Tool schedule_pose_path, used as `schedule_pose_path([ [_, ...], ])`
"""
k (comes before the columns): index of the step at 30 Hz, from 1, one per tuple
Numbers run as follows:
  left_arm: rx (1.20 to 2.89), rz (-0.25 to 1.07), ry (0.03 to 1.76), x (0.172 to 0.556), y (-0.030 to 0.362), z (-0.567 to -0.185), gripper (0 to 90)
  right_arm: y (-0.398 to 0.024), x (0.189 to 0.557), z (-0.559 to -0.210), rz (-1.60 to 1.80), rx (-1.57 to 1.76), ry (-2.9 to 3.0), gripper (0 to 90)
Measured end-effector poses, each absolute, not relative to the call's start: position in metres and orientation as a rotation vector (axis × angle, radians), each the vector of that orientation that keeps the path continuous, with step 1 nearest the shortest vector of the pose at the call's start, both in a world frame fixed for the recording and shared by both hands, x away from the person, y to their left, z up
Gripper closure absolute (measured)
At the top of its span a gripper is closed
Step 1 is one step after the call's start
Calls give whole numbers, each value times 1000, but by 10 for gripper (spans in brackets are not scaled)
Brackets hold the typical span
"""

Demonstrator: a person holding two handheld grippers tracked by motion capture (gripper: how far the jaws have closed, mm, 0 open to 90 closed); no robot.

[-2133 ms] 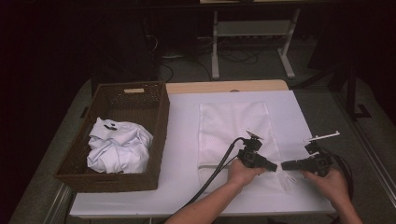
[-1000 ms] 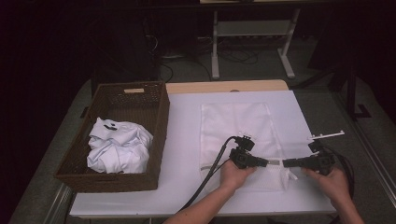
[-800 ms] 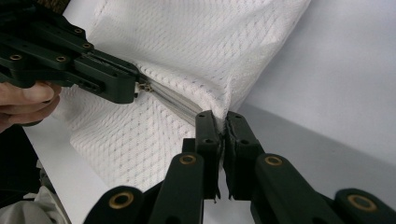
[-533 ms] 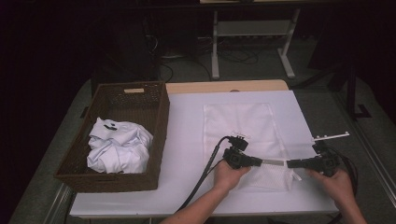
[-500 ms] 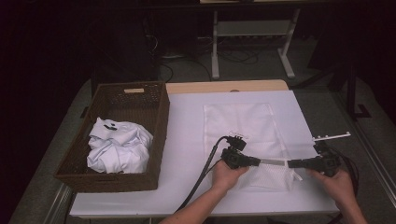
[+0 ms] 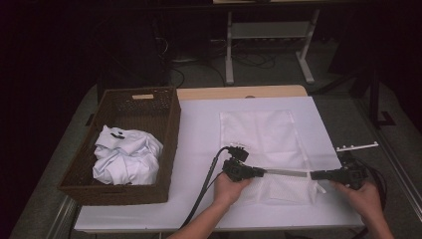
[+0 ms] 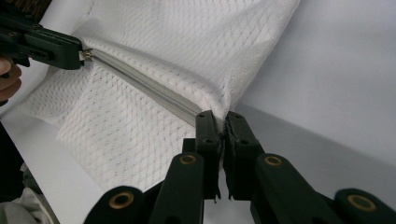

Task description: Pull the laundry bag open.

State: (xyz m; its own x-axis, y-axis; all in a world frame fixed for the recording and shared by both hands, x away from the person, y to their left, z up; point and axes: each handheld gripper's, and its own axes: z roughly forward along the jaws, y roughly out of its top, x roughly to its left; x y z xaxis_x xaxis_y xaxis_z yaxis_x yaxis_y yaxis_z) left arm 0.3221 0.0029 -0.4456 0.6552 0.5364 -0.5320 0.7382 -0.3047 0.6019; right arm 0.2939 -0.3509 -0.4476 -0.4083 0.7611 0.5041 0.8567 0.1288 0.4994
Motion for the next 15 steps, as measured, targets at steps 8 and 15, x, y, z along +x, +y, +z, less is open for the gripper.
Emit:
schedule_pose_path([
  [8,1987,-262,1012,320,18,-445,866,-353,293,-447,-1145,-1648,-2273,846],
  [15,1968,-235,1046,321,37,-443,866,-354,292,-446,-1143,-1660,-2279,846],
])
